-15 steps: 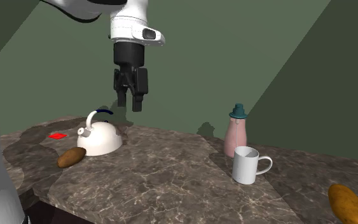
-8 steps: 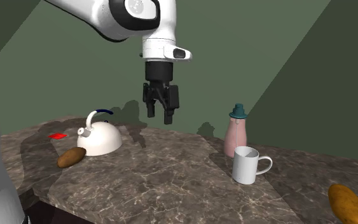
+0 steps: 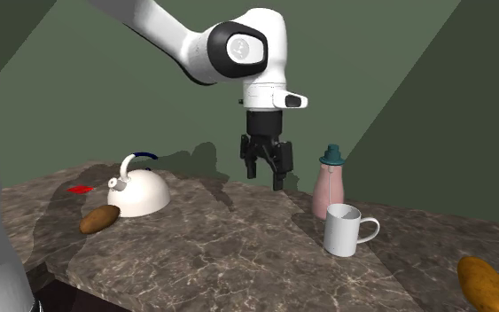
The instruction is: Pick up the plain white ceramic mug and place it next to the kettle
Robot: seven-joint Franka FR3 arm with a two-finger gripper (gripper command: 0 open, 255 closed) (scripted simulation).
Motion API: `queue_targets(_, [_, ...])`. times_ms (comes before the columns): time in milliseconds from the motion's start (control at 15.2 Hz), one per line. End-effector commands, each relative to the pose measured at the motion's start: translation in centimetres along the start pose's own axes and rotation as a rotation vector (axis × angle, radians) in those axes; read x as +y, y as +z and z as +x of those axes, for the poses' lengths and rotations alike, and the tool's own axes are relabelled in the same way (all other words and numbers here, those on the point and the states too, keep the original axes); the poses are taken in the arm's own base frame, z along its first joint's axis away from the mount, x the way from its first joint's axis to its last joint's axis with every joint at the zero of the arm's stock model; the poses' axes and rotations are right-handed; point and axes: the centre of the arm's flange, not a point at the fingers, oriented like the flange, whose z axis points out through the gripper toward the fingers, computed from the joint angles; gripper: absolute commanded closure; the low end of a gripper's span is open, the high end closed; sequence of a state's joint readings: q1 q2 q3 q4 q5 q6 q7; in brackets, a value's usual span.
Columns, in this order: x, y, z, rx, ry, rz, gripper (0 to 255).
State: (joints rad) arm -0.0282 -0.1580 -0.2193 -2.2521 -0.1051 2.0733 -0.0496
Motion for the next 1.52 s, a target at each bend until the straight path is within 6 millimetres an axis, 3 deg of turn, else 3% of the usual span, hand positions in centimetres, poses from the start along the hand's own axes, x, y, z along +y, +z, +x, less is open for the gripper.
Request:
queue_targets(0, [0.5,1.1,2.3,0.014,0.010,0.003,0])
queue_targets(858, [5.5,7.5,16.2,0.097,0.075,0.024,0])
queue_targets(1452, [5.5,11.6,17.0,0.099,0.077,0.025,0])
